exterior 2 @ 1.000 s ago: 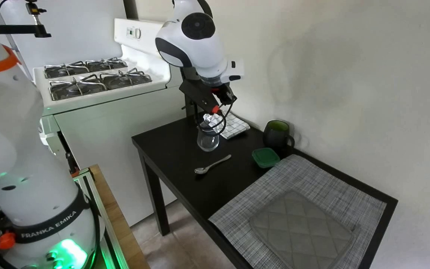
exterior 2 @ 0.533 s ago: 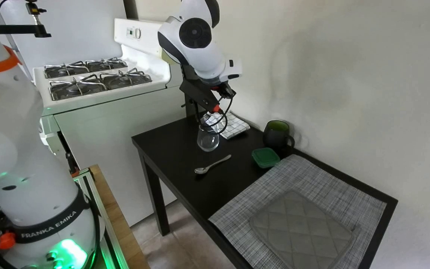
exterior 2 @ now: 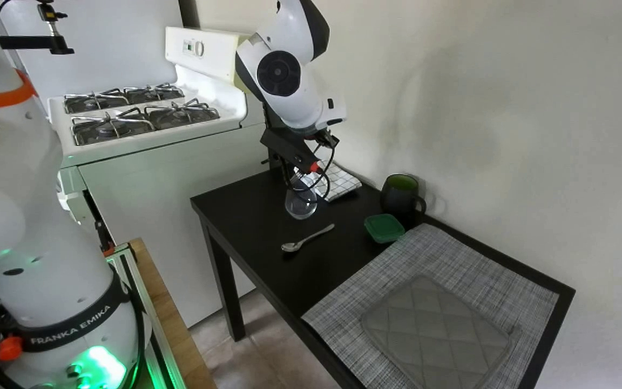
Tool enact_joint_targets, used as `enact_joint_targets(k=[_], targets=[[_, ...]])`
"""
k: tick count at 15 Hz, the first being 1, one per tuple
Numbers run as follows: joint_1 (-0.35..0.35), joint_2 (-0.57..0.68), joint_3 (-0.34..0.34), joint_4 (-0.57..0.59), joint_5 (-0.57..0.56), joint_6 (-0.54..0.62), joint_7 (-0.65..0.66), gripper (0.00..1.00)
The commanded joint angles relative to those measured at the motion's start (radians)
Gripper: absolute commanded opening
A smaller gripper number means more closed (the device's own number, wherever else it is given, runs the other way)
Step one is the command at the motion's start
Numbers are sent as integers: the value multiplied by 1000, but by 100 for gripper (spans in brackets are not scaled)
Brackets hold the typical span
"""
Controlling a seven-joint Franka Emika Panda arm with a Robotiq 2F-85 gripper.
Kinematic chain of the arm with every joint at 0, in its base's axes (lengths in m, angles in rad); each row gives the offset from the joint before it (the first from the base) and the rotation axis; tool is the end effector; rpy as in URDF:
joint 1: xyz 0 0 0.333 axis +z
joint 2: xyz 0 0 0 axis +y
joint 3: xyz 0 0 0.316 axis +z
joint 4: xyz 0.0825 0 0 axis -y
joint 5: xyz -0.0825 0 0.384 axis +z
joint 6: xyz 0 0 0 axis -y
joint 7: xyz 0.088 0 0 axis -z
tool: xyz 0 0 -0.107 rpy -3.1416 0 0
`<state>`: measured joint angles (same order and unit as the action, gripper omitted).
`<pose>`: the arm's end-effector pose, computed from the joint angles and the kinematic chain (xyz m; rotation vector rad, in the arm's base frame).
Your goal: Lift the folk and spoon from the table and put them in the glass cup
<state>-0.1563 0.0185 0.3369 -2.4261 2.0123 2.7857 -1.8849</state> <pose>0.4671 0.0440 0.2934 -2.4884 -0.2146 -1.0530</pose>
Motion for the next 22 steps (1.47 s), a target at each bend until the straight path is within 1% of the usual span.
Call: enact_joint_targets(k=[1, 7, 18, 19, 21, 22], targets=[[-3, 37, -5, 17, 109, -42, -138, 3], [-7, 71, -20, 18, 209, -63, -303, 3], [1, 107, -36, 5, 316, -46, -465, 3], [1, 108, -36, 4, 321, -48, -474, 7], [2, 112, -34, 2, 327, -47, -484, 38], [2, 113, -33, 1, 327, -48, -487, 46]])
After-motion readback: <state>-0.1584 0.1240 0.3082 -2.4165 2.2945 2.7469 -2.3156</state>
